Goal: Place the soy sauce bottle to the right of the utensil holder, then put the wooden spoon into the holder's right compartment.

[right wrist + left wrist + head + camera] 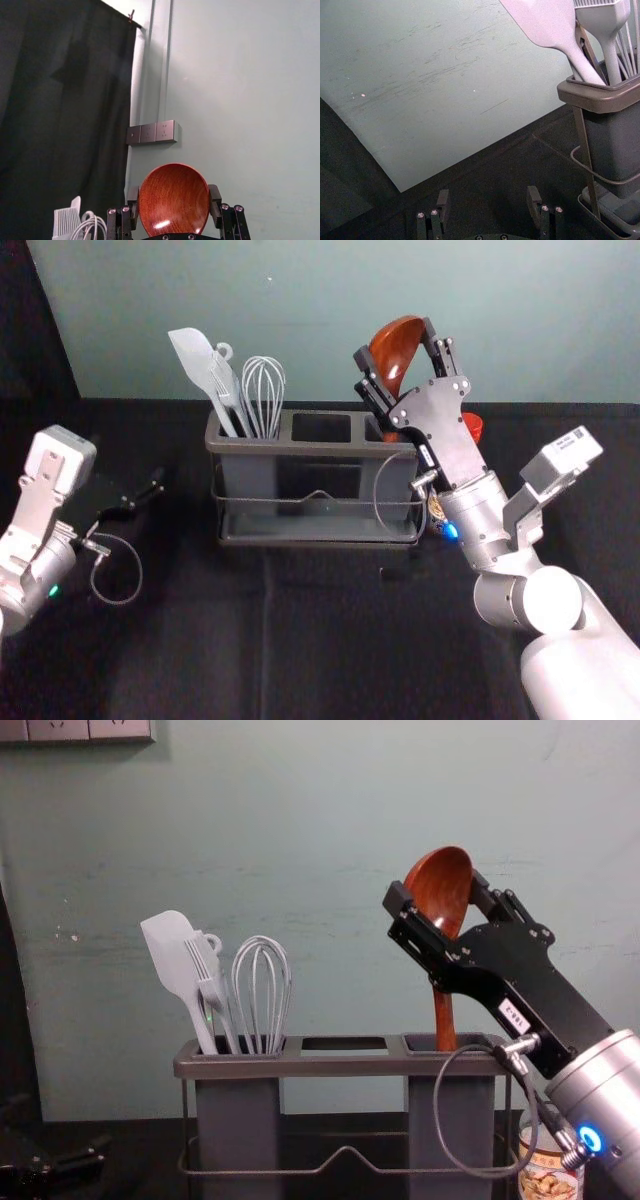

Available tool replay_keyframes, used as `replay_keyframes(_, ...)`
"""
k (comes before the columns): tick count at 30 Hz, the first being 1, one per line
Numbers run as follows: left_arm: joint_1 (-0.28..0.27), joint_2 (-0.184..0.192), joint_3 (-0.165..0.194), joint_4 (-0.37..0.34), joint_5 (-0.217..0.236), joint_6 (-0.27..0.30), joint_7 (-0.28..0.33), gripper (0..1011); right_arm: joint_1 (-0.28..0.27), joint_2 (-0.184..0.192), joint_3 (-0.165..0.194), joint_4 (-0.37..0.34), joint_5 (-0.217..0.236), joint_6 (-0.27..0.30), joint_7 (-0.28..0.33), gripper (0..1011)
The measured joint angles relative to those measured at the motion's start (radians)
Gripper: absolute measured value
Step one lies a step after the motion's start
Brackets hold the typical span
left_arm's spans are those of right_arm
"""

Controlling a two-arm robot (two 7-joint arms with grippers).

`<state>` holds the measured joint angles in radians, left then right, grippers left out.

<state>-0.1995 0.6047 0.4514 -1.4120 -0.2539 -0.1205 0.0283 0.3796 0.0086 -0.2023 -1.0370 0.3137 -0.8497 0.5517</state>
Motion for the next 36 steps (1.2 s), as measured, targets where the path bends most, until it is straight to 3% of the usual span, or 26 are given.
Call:
replay_keyframes(33, 0.000, 0.000, 0.000, 0.000, 0.000, 0.000, 0.000, 1000, -0.009, -0.008, 0.010, 0.025, -0.005, -0.011, 0.013, 838)
replay_keyframes(36, 0.000, 0.000, 0.000, 0.000, 0.000, 0.000, 0.000, 1000, -0.010, -0.011, 0.013, 0.025, -0.002, -0.013, 0.013, 875)
